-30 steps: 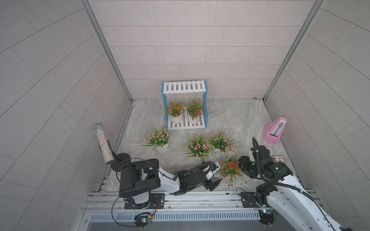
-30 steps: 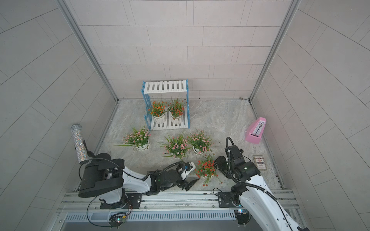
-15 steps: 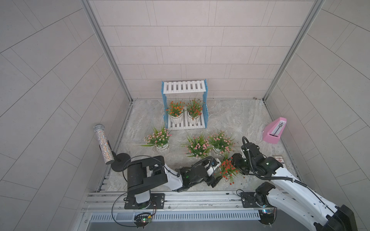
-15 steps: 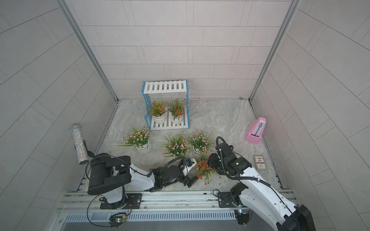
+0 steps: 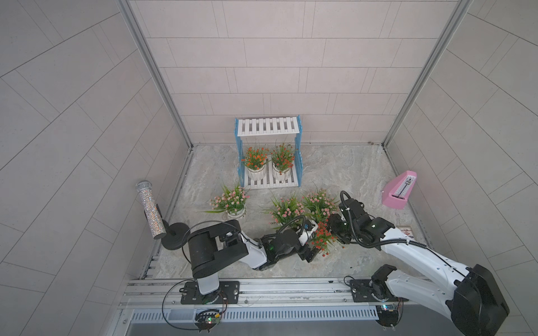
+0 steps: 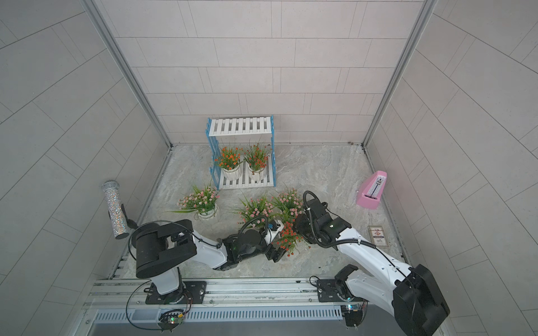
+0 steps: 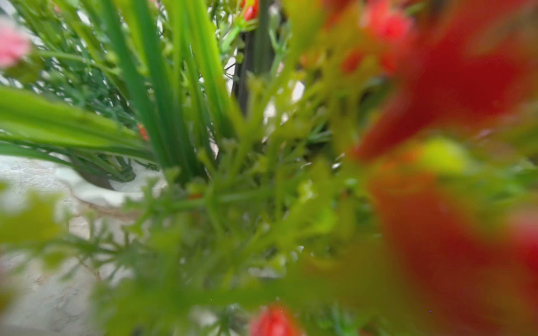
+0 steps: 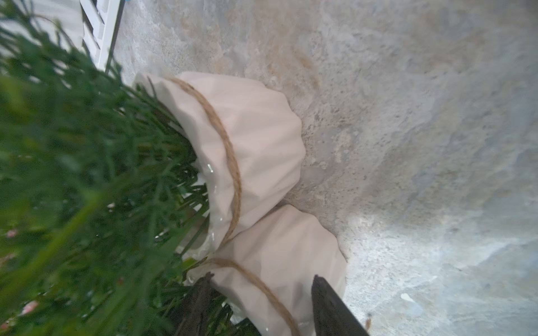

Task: Place the baby's breath potted plants on the rack by color
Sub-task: Move the baby's breath potted plant to the center of the board.

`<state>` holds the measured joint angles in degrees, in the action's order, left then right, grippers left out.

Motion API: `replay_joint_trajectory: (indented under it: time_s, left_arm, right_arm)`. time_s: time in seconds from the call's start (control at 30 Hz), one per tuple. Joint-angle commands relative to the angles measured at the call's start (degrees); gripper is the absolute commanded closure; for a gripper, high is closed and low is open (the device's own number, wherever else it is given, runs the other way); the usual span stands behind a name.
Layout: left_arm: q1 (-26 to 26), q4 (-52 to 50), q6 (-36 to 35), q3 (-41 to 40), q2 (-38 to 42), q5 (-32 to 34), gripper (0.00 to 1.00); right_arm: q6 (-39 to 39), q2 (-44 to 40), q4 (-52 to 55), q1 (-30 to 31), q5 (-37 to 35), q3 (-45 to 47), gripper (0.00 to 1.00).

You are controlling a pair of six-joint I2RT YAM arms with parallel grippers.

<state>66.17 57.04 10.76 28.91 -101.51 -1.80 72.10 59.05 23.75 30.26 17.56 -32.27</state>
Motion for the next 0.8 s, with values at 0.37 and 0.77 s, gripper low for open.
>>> replay_joint_trajectory:
  time_s: [0.37,0.77]
  left_arm:
    - [-1.0,5.0,-2.3,5.1,-5.5,-2.6,0.05]
    - [-1.1,1.8,-4.7,10.8,-8.3,-6.5,0.04]
  right_arm:
    - [-3.9,-9.2,7.6,0.4,-0.5,-0.1,0.25]
    - [-3.5,-9.8,6.8,0.4,1.1,0.2,0.25]
